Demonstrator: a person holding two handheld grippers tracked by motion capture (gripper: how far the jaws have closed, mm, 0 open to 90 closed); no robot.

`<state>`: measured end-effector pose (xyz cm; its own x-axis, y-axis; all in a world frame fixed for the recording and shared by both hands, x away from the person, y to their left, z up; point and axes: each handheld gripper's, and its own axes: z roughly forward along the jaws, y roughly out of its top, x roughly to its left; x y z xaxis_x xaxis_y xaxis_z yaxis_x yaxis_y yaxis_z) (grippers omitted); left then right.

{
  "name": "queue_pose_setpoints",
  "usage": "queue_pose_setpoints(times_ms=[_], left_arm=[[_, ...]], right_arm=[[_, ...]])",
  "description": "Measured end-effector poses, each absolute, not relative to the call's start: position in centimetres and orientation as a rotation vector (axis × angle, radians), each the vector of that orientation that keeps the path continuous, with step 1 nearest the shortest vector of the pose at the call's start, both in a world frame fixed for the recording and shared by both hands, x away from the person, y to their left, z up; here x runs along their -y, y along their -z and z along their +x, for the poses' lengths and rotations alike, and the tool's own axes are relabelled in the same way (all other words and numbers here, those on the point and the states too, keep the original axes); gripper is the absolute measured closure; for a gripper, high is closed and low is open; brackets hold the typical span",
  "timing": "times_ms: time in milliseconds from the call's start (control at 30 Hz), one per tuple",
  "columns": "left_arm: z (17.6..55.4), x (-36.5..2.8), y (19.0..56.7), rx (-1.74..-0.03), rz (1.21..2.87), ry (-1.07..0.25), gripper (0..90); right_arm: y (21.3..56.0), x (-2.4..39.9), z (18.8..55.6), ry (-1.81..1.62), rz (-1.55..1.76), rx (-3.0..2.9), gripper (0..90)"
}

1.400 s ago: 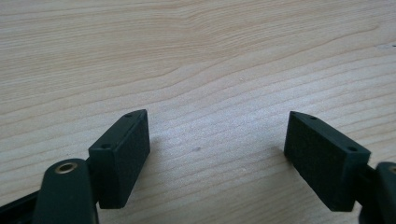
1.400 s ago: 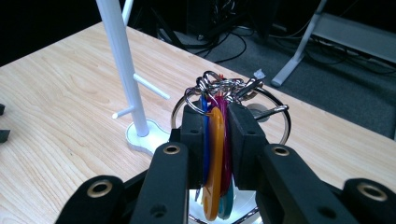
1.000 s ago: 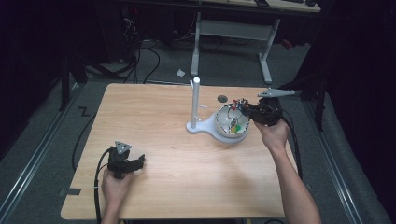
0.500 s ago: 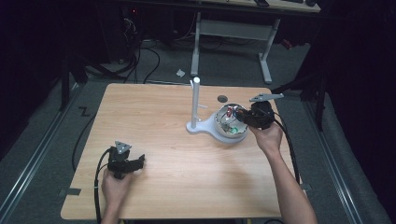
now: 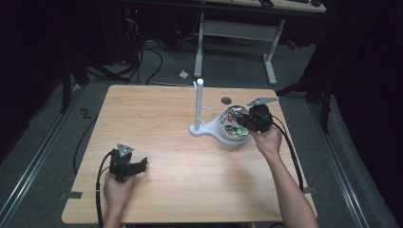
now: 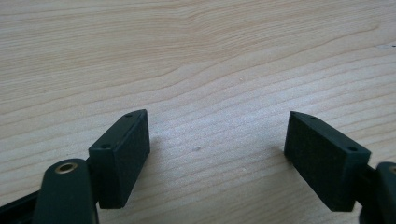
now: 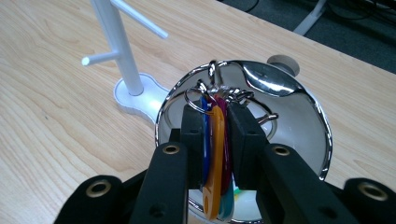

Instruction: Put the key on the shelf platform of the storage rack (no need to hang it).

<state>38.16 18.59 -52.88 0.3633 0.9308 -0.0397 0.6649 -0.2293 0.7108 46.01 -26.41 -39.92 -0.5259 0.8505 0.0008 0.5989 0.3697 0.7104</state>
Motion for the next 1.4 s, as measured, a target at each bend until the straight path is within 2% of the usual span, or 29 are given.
queue_pose_setpoints(times_ms=[333, 900, 1267, 1400], left_arm=[[38.2, -18.6, 52.9, -1.378, 1.983, -0.53, 22.7], [38.2, -18.6, 52.9, -1.378, 1.982, -0.528, 22.7], [38.1, -18.6, 52.9, -1.377, 1.987, -0.531, 22.8], [38.2, -18.6, 52.9, -1.377, 1.988, -0.531, 22.8]], right_arm=[[42.2, 27.1, 46.8, -0.904, 1.344, -2.265, 78.0], [44.1, 27.0, 47.7, -0.85, 1.399, -2.278, 77.6], [43.6, 28.3, 46.9, -0.896, 1.451, -2.22, 60.0], [42.9, 28.3, 46.6, -0.913, 1.43, -2.206, 57.2]])
